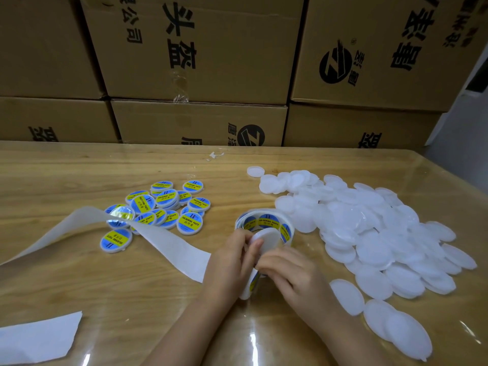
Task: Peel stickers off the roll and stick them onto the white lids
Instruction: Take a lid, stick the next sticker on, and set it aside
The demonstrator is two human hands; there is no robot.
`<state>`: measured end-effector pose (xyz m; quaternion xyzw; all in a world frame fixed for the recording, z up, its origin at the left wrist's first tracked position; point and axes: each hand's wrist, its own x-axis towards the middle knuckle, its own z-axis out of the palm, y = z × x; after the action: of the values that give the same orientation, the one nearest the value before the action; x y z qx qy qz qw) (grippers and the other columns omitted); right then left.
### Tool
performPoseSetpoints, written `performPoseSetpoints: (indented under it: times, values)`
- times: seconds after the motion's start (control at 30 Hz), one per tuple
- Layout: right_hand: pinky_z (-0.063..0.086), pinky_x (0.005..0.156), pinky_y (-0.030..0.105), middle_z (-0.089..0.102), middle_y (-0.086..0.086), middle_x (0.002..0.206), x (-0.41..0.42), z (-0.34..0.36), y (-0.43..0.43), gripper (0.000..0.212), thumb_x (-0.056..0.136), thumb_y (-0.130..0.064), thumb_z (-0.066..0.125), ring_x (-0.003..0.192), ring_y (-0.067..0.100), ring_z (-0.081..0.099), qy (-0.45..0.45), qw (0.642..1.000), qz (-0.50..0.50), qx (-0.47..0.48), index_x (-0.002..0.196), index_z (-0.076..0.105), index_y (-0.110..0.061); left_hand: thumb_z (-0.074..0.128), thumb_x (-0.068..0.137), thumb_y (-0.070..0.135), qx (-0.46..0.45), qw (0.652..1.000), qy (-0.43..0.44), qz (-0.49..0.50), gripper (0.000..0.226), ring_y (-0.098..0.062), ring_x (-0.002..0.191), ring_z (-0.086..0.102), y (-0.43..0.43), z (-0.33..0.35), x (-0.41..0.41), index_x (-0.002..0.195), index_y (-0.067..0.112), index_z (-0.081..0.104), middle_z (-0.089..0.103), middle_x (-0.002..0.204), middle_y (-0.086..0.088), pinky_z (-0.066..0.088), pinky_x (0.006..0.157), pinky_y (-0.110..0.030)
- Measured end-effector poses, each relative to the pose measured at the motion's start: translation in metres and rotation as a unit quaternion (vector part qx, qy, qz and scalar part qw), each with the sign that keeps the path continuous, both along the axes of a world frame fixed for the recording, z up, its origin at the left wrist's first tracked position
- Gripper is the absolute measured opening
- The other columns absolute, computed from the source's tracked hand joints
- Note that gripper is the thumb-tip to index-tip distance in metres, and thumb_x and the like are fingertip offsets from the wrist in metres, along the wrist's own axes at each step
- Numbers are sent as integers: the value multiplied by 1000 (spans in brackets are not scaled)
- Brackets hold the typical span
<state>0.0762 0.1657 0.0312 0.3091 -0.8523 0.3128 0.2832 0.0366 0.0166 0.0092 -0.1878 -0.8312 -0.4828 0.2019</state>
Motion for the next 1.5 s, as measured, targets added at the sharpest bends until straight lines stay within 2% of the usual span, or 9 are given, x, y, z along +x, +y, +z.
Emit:
performPoseSetpoints:
  times: [0.17,0.27,0.43,0.7,0.9,1.03,1.13,1.3,1.5]
  values:
    - [45,78,19,66,-6,88,0,-2,-2,15,90,-13,56,83,6,58,-63,995,23,-71,88,70,-9,38,85,58,-1,1000,-2,8,24,-11,59,52,-1,-1,-2,80,35,43,51,59,10,40,55,-27]
    - [46,77,21,65,-4,91,0,-1,-2,16,92,-15,57,84,10,59,-53,997,41,-47,96,72,-12,33,80,64,4,1000,-19,12,27,-9,61,54,-3,-2,-3,77,39,41,53,58,11,40,56,-25]
    - [44,74,19,63,-1,89,1,0,-3,12,89,-16,62,81,11,58,-11,1000,20,-10,85,73,-14,34,81,62,8,1000,-14,18,23,-9,59,54,-6,-2,-6,78,40,41,53,57,10,37,53,-19]
    - [45,70,12,55,3,103,1,-4,-2,7,84,-14,66,78,1,54,-27,988,-13,-151,83,72,-17,43,85,48,112,992,-35,35,17,0,55,49,-9,2,-11,77,33,48,58,71,23,35,52,-10]
    - [50,71,18,57,-6,95,-3,4,4,18,79,-12,68,89,10,60,-93,943,-43,-318,80,71,-29,48,90,38,131,988,-53,58,15,3,59,51,-12,0,-16,77,31,49,57,72,26,36,55,-7]
    - [49,71,16,66,-4,83,-5,8,9,26,79,-2,67,82,10,63,-156,892,-51,-421,76,72,-28,56,93,28,130,987,-51,77,21,-2,58,48,-13,1,-17,72,32,50,55,69,5,36,54,-10]
    - [49,69,14,71,-3,79,-6,8,10,31,83,1,65,77,5,64,-190,854,-77,-477,77,73,-28,56,86,33,164,984,-36,51,17,-1,60,46,-13,12,-13,70,28,54,52,66,6,35,58,-10]
    - [48,62,12,72,-5,77,-8,12,9,26,83,-3,63,69,2,64,-219,802,-71,-551,77,74,-26,61,91,18,284,939,-188,-51,20,-6,51,50,-8,22,-6,72,23,66,61,60,6,42,50,-16]
    - [51,66,14,74,1,83,-9,8,7,20,83,-3,66,78,7,67,-241,817,-94,-516,79,73,-21,66,81,17,361,876,-284,-148,6,-20,66,70,-8,26,-5,82,12,68,71,73,-21,52,55,-21]
